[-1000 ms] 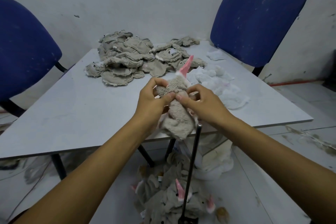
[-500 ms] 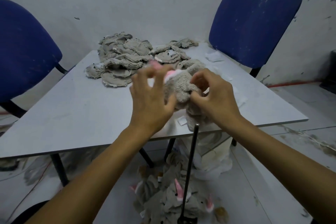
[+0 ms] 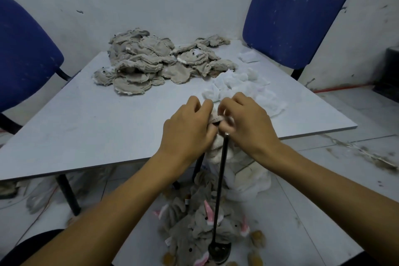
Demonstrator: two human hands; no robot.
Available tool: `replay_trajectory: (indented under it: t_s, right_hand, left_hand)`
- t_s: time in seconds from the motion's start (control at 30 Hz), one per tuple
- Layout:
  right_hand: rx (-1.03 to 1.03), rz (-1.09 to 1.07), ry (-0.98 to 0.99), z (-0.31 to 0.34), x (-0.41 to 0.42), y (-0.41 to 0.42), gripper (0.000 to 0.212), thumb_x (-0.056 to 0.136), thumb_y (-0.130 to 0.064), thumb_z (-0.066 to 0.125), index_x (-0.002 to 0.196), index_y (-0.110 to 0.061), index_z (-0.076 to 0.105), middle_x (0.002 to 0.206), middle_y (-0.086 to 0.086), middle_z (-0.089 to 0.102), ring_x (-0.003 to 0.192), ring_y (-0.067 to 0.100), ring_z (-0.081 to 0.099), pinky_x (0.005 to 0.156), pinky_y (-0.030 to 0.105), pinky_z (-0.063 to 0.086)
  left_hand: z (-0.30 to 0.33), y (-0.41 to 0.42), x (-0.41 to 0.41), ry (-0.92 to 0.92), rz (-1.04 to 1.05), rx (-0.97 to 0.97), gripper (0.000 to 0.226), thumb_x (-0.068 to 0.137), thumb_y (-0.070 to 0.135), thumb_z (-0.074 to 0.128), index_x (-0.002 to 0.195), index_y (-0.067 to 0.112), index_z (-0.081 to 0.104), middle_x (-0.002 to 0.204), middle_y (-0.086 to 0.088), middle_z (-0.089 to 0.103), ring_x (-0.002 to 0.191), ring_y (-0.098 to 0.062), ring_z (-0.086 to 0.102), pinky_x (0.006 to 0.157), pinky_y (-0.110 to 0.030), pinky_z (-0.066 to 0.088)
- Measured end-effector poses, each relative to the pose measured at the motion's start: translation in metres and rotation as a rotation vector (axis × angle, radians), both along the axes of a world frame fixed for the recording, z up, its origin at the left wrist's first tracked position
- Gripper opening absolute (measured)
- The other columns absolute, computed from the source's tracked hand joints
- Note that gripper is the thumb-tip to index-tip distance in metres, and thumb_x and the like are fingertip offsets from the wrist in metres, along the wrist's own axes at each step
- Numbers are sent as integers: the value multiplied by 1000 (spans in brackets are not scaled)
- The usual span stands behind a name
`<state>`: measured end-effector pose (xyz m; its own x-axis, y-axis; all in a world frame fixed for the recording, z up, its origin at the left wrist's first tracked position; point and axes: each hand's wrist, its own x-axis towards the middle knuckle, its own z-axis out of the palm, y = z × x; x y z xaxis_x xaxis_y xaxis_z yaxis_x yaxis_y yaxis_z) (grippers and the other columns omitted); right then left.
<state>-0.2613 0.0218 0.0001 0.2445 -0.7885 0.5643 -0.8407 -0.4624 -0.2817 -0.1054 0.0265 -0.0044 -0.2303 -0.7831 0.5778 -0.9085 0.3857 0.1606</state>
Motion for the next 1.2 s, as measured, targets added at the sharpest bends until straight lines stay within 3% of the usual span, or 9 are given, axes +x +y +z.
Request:
replay_trajectory:
  t_s: [0.1,0.27,0.47,0.67,0.73,0.83,0.9,1.0,1.2]
  right_hand:
    - [-89,82,-75,1,-7,9,12,82,-9,67,94,-10,66,90,6,57,78,25,56,64,44,49]
    - [-491,227,-139,13,-21,30,4,84,-3,72,87,0,70,86,13,60,77,24,55,63,33,46]
    - [-657,411,-30,2,-26,44,12,83,-3,77,74,5,72,77,17,65,66,33,56,59,43,44]
    - [-433,523,26,-20,-30,52,11,89,-10,74,87,1,73,83,13,65,72,28,57,65,37,47]
    - [-276,580,-127,-18,-35,55,15,89,-13,75,98,-5,67,85,10,61,73,23,57,66,32,50]
    - [-363,416,-263,-5,-45,51,35,85,-27,76,103,-13,50,91,7,53,77,15,48,70,21,44]
    - [-348,327,-206,5,-52,43,52,80,-43,77,116,-17,49,107,4,49,94,17,47,82,21,40]
    - [52,358,-206,9,-57,36,66,72,-51,79,126,-27,50,116,-6,54,104,13,55,86,15,41]
    - [-117,467,-266,2,-45,36,22,76,-4,83,94,-5,71,88,0,66,77,14,59,68,25,46]
  left_hand:
    - [1,6,-3,39,-15,-4,17,84,28,51,87,18,37,86,0,38,69,-20,32,50,-32,30]
    - [13,24,1,129,-268,-392,10,84,12,58,81,4,53,82,-12,48,73,-21,39,44,-35,35]
    - [-3,33,11,33,-365,-575,25,86,8,73,87,9,48,78,-16,57,75,-27,44,56,-41,36]
    - [-20,44,26,-87,-437,-373,15,86,21,59,81,8,64,97,-16,59,94,-31,46,72,-48,37]
    - [-10,41,32,-10,-482,-276,24,88,31,58,81,9,67,109,-18,55,105,-35,46,83,-50,38]
    - [11,38,33,278,-550,20,31,86,43,61,105,20,52,122,-7,42,119,-25,44,99,-29,39]
    - [21,34,31,365,-546,283,49,80,52,67,119,34,43,121,1,49,115,-9,50,95,-21,42]
    - [26,34,22,405,-532,417,41,75,44,80,108,30,60,97,12,65,84,1,60,74,-23,46]
    - [15,39,38,553,-663,264,27,70,6,83,86,15,64,80,11,60,67,-9,54,60,-25,44]
